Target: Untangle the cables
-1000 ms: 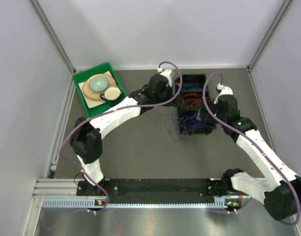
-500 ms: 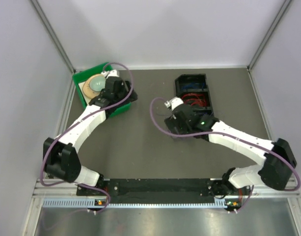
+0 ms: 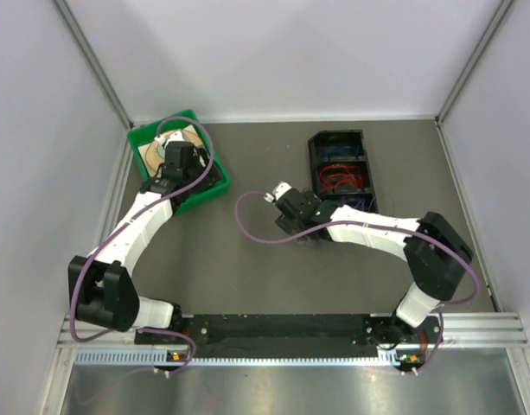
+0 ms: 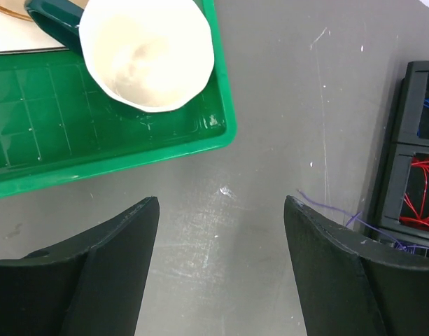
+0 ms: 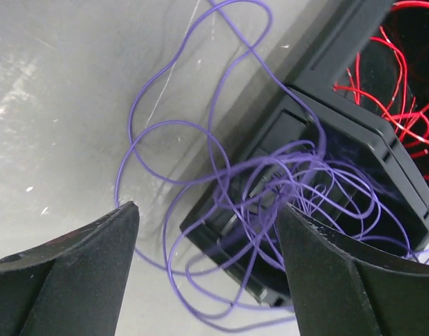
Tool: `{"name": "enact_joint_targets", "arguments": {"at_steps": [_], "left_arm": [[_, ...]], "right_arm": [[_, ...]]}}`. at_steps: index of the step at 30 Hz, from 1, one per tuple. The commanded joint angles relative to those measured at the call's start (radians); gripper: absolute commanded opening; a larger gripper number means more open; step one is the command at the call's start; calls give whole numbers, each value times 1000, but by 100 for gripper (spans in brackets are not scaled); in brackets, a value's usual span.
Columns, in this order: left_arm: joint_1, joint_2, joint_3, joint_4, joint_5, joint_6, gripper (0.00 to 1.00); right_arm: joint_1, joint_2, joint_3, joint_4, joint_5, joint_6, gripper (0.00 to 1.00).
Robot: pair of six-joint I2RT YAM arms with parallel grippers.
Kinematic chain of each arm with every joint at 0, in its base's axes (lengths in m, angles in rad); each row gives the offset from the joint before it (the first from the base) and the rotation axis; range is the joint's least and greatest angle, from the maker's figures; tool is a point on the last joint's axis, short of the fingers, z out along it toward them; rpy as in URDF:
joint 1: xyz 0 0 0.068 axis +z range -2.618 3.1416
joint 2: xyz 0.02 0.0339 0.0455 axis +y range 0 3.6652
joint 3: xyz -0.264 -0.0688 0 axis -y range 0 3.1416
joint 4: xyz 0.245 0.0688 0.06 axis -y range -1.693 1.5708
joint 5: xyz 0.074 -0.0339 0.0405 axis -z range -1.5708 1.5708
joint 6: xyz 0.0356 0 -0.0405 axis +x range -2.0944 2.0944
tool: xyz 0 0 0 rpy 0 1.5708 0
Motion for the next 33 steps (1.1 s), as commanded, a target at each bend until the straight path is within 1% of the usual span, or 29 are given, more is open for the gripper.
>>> {"name": "enact_joint_targets", "arguments": {"at_steps": [1, 7, 8, 10, 11, 13, 16, 18, 20, 21, 22, 23, 25, 26, 27, 28, 33], "left_arm": [[-1, -8, -9, 20, 24, -9, 77], [1, -17, -19, 21, 5, -3, 77], [4, -19, -19, 20, 5, -1, 77], [5, -19, -19, 18, 5, 2, 77], [5, -21, -19, 20, 7, 3, 77], [7, -21, -19, 23, 10, 5, 77], [9, -21, -20, 21, 19, 5, 77], [9, -22, -22, 26, 28, 2, 77], [9, -24, -26, 30, 34, 2, 77], [9, -25, -28, 32, 36, 2, 77], [9, -25, -28, 33, 36, 2, 77], [9, -28, -31, 32, 36, 2, 77], [10, -30, -31, 32, 34, 3, 77], [10, -33, -31, 32, 33, 2, 77], [10, -34, -32, 32, 34, 2, 77], [10, -37, -32, 32, 36, 2, 77], [10, -39, -32, 34, 39, 2, 77]], "right_arm": [[24, 46, 45, 79, 68, -73, 77], [26, 104, 31, 137, 111, -112, 70], [24, 110, 28, 144, 120, -117, 66], [26, 127, 27, 167, 142, -125, 61], [26, 135, 27, 174, 153, -129, 54], [24, 153, 28, 183, 171, -136, 51], [24, 167, 28, 197, 189, -143, 50], [24, 184, 24, 212, 208, -154, 52], [24, 193, 21, 221, 216, -157, 50], [24, 195, 19, 229, 222, -156, 46], [26, 196, 17, 232, 226, -154, 41], [26, 196, 14, 237, 232, -154, 29], [24, 189, 8, 249, 242, -157, 18], [24, 183, 2, 252, 248, -157, 6], [26, 169, -1, 255, 249, -159, 2], [24, 161, -1, 257, 251, -159, 0], [26, 92, -16, 260, 251, -146, 0]]}}
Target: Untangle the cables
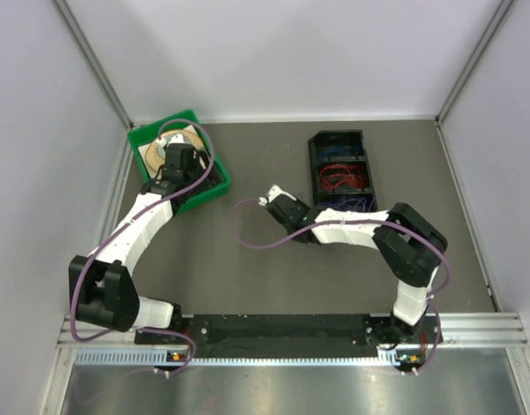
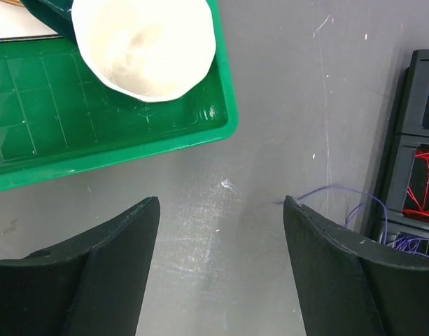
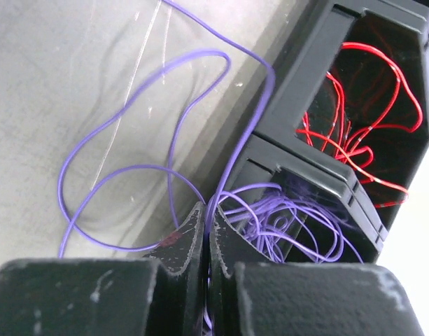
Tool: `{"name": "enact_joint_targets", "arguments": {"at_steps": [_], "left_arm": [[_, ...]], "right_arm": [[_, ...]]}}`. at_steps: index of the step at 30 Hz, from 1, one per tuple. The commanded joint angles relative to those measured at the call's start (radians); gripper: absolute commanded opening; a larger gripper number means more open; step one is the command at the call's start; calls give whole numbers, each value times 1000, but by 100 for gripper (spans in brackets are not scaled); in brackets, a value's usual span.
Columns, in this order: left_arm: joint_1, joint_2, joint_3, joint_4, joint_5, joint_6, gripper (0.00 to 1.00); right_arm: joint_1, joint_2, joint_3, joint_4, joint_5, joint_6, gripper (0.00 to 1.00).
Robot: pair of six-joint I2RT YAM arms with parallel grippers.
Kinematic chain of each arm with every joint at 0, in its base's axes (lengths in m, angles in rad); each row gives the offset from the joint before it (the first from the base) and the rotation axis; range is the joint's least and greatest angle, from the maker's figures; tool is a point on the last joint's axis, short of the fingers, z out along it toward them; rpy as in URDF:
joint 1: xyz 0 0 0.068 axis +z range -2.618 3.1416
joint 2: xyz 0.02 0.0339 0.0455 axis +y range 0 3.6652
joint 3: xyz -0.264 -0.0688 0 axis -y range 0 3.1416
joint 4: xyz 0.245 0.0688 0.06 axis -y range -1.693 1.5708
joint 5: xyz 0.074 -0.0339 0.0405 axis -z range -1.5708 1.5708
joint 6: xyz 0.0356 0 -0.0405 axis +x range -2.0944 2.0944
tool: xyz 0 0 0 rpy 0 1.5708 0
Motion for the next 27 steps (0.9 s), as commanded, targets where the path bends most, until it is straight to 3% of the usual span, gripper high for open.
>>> {"name": "enact_joint_targets", "arguments": {"at_steps": [1, 12, 18, 27], "left_arm": [[6, -40, -12, 30, 11, 1, 77], [6, -42, -12, 35, 17, 1, 76], [6, -41, -16, 39, 23, -2, 76], [6, -39, -21, 48, 51, -8, 76]], "right_arm": [[14, -135, -15, 40, 16, 17, 0], [-60, -439, -41, 13, -89, 132, 0], [-184, -549, -110, 24, -162, 201, 0], [-423, -575, -328, 121, -386, 442, 0]]}}
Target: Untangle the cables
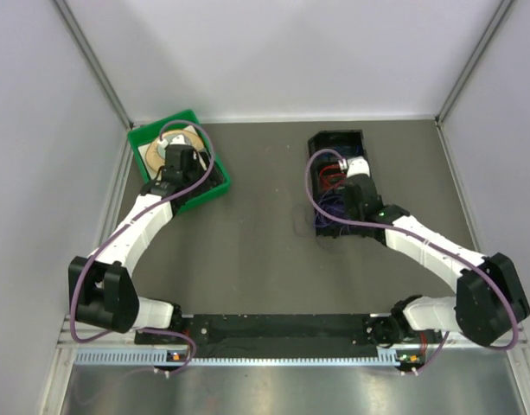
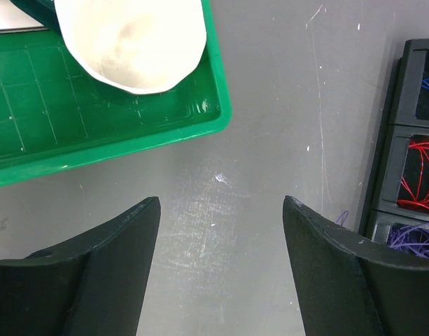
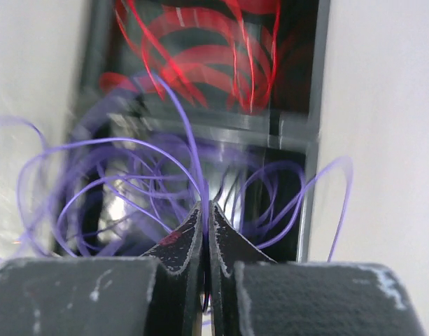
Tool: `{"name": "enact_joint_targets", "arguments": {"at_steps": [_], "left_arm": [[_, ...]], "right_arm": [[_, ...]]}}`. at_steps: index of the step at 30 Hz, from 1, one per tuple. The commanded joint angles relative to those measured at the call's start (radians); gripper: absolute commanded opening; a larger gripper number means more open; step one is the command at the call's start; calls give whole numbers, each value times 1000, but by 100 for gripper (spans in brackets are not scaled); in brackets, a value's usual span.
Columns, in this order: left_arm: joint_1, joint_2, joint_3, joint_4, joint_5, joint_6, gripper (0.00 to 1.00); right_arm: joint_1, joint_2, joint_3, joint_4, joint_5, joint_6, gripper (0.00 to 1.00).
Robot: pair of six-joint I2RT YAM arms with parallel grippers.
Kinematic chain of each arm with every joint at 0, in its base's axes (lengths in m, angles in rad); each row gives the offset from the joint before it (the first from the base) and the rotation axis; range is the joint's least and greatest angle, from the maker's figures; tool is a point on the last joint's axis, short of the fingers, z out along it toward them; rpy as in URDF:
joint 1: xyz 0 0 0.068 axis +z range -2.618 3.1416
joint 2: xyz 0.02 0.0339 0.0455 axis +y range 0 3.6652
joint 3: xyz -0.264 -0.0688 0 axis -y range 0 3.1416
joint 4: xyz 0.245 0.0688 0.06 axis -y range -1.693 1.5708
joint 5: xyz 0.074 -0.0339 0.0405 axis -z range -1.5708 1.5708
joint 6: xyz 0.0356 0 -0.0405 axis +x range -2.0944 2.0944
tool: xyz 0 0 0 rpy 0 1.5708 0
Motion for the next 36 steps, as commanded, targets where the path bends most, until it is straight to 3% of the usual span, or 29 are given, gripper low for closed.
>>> {"name": "enact_joint_targets", "arguments": {"at_steps": [1, 8, 18, 22, 25, 28, 32, 36], "left_arm": [[6, -33, -9, 42, 21, -7, 76], [6, -29, -14, 51, 49, -4, 76], [6, -27, -14, 52, 93, 2, 75], [-3, 0, -8, 71, 247, 29, 76], [-66, 42, -3, 86, 300, 66, 76], [-208, 117, 5, 114, 312, 88, 78], [-361, 299, 46, 192, 372, 10, 79], [-403, 454, 127, 291, 441, -75, 79]], "right_arm": [[-65, -10, -82, 78, -137, 150, 0], [-122, 73, -111, 149, -206, 204, 0], [-160, 251, 18, 30, -259, 225, 0], [-160, 250, 23, 31, -264, 227, 0], [-162, 254, 26, 31, -259, 225, 0], [-165, 262, 26, 37, -265, 233, 0], [-174, 270, 9, 69, -307, 256, 0], [-192, 294, -2, 82, -333, 281, 0]]}}
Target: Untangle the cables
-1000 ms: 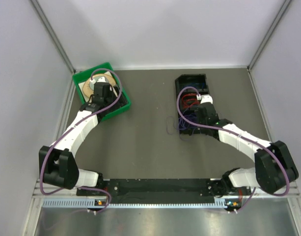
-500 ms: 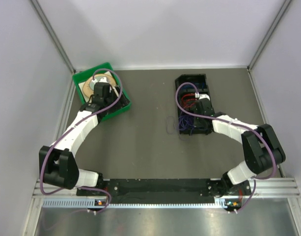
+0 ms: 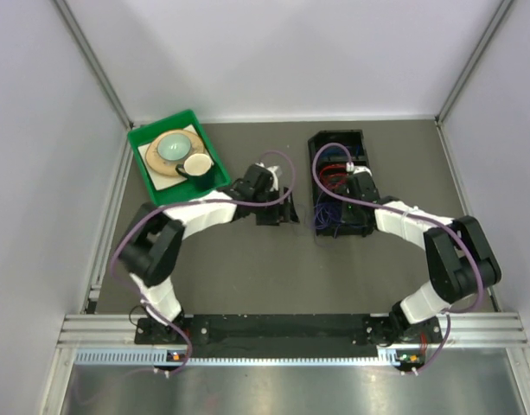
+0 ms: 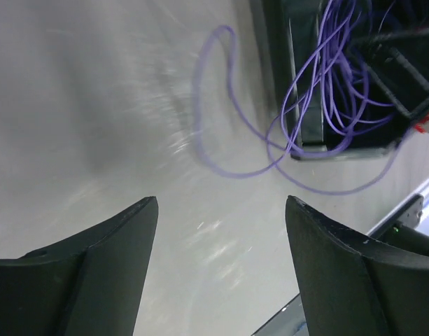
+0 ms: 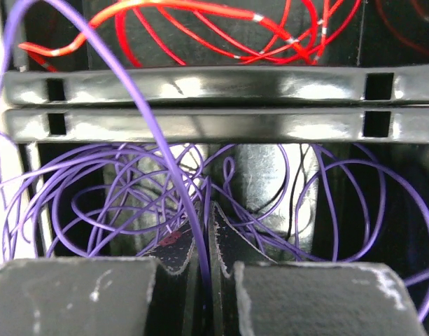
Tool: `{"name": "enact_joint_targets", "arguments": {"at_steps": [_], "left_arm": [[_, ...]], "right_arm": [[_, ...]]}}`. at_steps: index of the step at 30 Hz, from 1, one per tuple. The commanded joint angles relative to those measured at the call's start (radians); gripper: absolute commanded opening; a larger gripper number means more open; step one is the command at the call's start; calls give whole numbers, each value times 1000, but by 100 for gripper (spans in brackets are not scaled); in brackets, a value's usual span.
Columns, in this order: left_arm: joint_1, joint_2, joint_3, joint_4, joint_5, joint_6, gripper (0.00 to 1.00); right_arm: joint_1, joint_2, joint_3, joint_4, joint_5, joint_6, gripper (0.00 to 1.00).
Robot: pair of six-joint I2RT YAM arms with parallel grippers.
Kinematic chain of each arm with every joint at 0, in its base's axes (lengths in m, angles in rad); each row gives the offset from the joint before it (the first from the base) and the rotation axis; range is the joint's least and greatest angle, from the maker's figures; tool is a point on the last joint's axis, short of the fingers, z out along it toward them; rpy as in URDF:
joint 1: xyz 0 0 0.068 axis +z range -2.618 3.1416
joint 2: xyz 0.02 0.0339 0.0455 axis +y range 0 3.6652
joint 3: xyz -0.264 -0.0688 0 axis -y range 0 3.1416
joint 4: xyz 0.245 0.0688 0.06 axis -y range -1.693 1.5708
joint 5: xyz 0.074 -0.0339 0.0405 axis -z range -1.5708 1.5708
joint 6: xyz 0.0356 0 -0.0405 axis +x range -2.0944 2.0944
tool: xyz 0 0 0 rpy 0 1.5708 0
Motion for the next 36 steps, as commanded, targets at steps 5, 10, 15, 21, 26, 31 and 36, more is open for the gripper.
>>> {"name": "enact_joint_targets", "arguments": {"at_steps": [5, 10, 15, 21, 26, 31, 36], "left_arm": [[-62, 206, 150, 197, 137, -100, 79], [-77, 254, 182, 251, 143, -125, 73], [-91, 327, 251, 245, 178, -131, 65], [-111, 335, 268, 256, 203, -151, 49], [-109, 308, 282, 253, 181, -161, 0], [-111, 283, 333, 227, 177, -152, 0], [-122, 288, 376, 216, 195, -158, 0]], "right_arm": [[-31, 32, 6, 47, -54, 48, 0], [-37, 34, 7, 50, -66, 46, 0], [-42, 29, 4, 53, -71, 44, 0], [-56, 14, 0, 56, -85, 48, 0], [-59, -3, -2, 62, -97, 63, 0], [-59, -15, -3, 70, -125, 72, 0], [-59, -56, -19, 64, -119, 89, 0]]}}
